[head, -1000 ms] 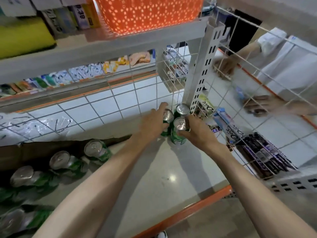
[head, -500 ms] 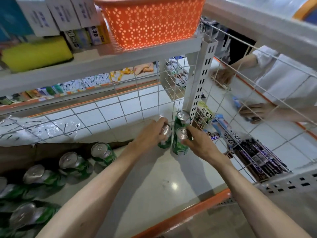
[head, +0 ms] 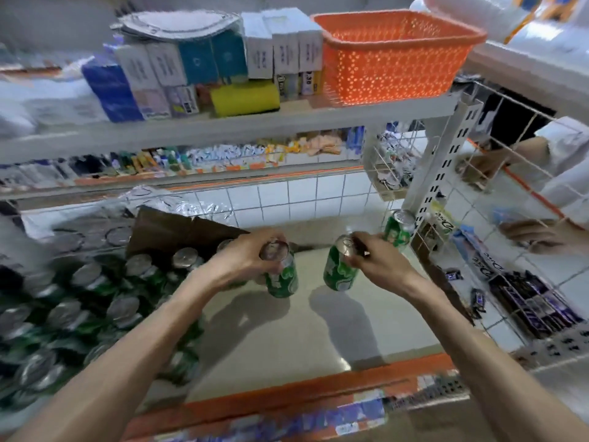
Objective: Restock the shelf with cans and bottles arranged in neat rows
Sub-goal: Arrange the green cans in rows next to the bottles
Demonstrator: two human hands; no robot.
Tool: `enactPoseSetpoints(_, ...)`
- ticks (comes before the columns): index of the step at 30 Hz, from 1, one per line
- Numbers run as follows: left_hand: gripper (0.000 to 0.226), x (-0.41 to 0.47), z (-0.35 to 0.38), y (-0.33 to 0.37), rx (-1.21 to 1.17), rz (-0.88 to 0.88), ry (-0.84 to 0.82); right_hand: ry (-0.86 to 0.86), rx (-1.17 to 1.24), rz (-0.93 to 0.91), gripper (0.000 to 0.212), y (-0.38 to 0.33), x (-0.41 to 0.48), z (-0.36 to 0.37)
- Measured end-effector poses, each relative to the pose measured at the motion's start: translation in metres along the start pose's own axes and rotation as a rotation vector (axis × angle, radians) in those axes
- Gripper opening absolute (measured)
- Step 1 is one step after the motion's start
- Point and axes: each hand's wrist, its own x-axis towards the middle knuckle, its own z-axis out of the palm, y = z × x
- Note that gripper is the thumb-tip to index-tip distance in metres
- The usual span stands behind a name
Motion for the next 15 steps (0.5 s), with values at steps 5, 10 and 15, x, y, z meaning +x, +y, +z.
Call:
enactPoseSetpoints(5, 0.053, -0.063, -0.012, -0.041, 0.02, -0.049, 0.042, -0.063, -0.006, -0.065, 0.024, -0.055, -0.009, 0.043)
enactPoseSetpoints(10, 0.059, -0.102, -0.008, -0.067, 0.032, -0.084, 0.119, -0.127, -0.01, -0.111, 0.024, -0.089, -0.022, 0.074)
enactPoseSetpoints(15, 0.053, -0.122, -0.008, -0.08, 0.026, -0.081, 0.162, -0.138, -0.061, -0.09, 0.033, -0.101, -0.033, 0.086)
